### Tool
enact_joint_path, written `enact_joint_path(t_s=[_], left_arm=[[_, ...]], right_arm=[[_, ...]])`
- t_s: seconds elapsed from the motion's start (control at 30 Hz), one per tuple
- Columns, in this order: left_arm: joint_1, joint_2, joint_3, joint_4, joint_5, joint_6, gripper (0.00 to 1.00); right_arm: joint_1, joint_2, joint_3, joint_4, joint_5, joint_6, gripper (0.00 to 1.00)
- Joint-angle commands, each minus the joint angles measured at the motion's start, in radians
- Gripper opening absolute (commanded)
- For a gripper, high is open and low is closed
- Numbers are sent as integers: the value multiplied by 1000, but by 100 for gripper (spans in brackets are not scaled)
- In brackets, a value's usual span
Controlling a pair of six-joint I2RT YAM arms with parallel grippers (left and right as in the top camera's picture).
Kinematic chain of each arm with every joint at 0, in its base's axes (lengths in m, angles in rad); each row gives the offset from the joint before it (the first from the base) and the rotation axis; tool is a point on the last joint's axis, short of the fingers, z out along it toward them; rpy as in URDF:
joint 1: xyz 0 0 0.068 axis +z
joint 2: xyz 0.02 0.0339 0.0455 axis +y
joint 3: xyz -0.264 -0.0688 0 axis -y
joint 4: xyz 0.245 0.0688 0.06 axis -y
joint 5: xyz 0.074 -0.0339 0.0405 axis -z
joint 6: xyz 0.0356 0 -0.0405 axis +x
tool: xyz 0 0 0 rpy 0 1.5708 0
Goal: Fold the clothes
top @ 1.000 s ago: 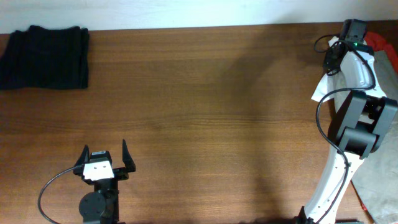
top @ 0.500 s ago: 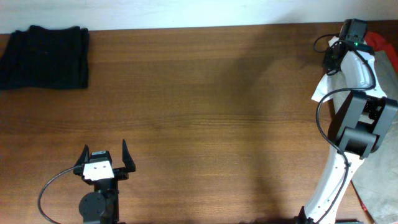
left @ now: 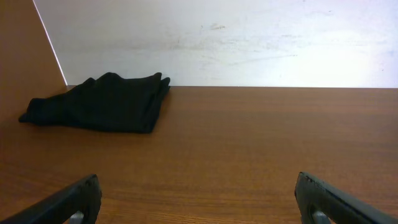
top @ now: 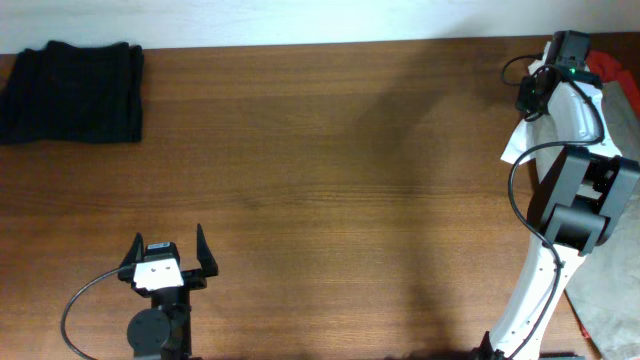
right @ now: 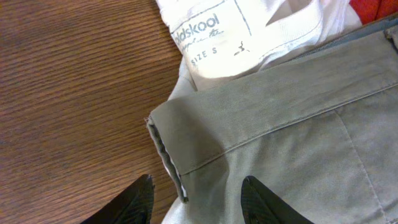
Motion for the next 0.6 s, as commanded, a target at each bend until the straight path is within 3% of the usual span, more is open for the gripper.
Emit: enact_joint_path(t_s=[0.0, 0.2, 0.43, 0.57], left_arm=[[-4, -5, -6, 0, 11, 16, 99], [-4, -5, -6, 0, 11, 16, 99], [-4, -5, -6, 0, 11, 16, 99], [-4, -5, -6, 0, 11, 16, 99]], right_arm=[[-27, 17, 22, -4, 2, -29, 49], [-41, 26, 22, -8, -8, -28, 47], [-27, 33, 22, -13, -67, -65, 61], [-13, 36, 21, -15, -70, -78, 61]])
